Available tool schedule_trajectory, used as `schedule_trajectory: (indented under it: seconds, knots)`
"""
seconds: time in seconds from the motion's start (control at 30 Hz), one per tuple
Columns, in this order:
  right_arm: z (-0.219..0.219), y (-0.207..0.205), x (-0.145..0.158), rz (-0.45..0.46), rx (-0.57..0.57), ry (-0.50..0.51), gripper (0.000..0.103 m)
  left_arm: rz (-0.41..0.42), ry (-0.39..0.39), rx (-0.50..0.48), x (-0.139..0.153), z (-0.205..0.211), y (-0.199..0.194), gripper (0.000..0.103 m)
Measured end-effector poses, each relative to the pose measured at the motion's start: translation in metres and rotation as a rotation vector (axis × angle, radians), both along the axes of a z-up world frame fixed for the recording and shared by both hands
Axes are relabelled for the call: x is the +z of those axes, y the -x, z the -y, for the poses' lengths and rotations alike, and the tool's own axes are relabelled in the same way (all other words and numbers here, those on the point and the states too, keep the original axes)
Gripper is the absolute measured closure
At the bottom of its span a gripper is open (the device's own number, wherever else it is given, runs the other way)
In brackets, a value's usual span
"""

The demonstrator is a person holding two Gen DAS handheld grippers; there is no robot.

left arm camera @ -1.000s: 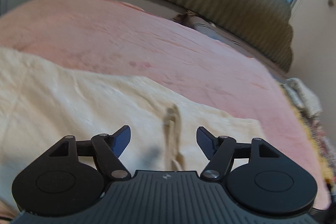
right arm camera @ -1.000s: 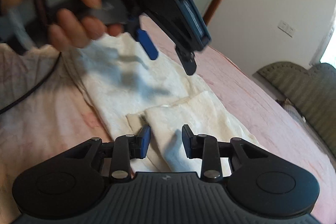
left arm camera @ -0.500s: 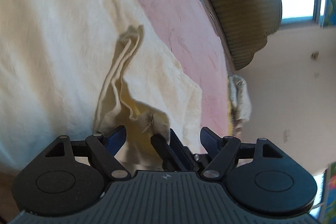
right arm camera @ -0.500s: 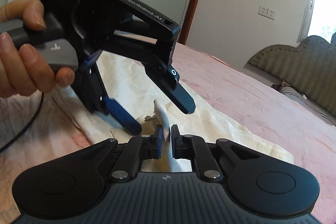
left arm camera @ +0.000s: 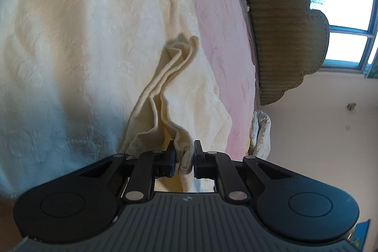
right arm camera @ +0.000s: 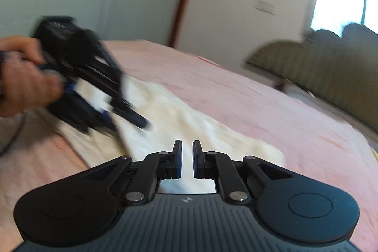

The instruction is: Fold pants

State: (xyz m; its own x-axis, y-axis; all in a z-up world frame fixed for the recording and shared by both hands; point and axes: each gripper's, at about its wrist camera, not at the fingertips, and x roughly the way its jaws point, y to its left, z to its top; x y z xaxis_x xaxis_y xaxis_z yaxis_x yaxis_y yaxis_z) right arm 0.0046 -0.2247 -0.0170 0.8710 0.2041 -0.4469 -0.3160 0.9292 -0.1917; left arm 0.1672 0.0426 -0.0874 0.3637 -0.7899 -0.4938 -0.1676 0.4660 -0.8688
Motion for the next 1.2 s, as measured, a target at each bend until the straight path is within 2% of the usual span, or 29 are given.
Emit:
schedule_trajectory:
  seconds: [0.07,0.13,0.17,0.27,0.37,0.47,0.57,0.67,0.77,0.87,0.9,0.97,1.0,1.1,1.13,1.2]
  knots:
    - [0.02,-0.005,-0.011,-0.084,-0.079,0.025,0.094,0.053,-0.04,-0.009,0.008,-0.001,0.004,0.092]
    - [0.029,-0.005,-0.024,-0.166,-0.1,0.086,0.094,0.082,-0.057,-0.035,0.012,0.001,0.008,0.092]
    - [0.032,0.0,-0.027,-0.163,-0.102,0.097,0.094,0.097,-0.079,-0.041,0.014,0.001,0.011,0.092]
    - [0.041,0.009,-0.018,-0.141,-0.128,0.037,0.094,0.133,-0.136,-0.059,0.018,0.001,0.017,0.092]
    - [0.049,0.009,-0.016,-0.122,-0.164,0.014,0.094,0.14,-0.15,-0.07,0.015,-0.003,0.022,0.092]
    - [0.049,0.001,-0.028,-0.199,-0.114,0.058,0.094,0.138,-0.166,-0.072,0.01,-0.004,0.024,0.091]
    - [0.047,0.001,-0.02,-0.174,-0.117,0.06,0.094,0.162,-0.197,-0.071,0.009,-0.001,0.024,0.091]
    - [0.042,-0.017,-0.004,-0.111,-0.09,-0.004,0.094,0.197,-0.237,-0.077,0.012,0.005,0.025,0.09]
    - [0.018,-0.046,0.005,-0.086,-0.034,-0.007,0.094,0.201,-0.247,-0.077,0.014,0.007,0.027,0.089]
    - [-0.01,-0.08,-0.008,-0.163,0.049,0.014,0.092,0.196,-0.241,-0.075,0.011,0.005,0.027,0.088]
    - [-0.017,-0.093,-0.02,-0.238,0.064,0.034,0.091,0.197,-0.243,-0.077,0.01,0.004,0.027,0.088]
    - [-0.023,-0.094,-0.026,-0.216,0.055,0.052,0.09,0.201,-0.243,-0.085,0.01,0.003,0.026,0.088]
    - [-0.023,-0.094,-0.022,-0.225,0.039,0.039,0.09,0.203,-0.244,-0.089,0.01,0.002,0.026,0.088]
    - [-0.026,-0.082,-0.007,-0.171,0.054,-0.026,0.09,0.199,-0.237,-0.098,0.013,0.002,0.024,0.084]
    - [-0.028,-0.078,-0.003,-0.161,0.072,-0.064,0.09,0.201,-0.235,-0.103,0.015,0.001,0.024,0.08]
    - [-0.035,-0.076,0.001,-0.155,0.124,-0.122,0.09,0.215,-0.237,-0.103,0.023,-0.004,0.027,0.082]
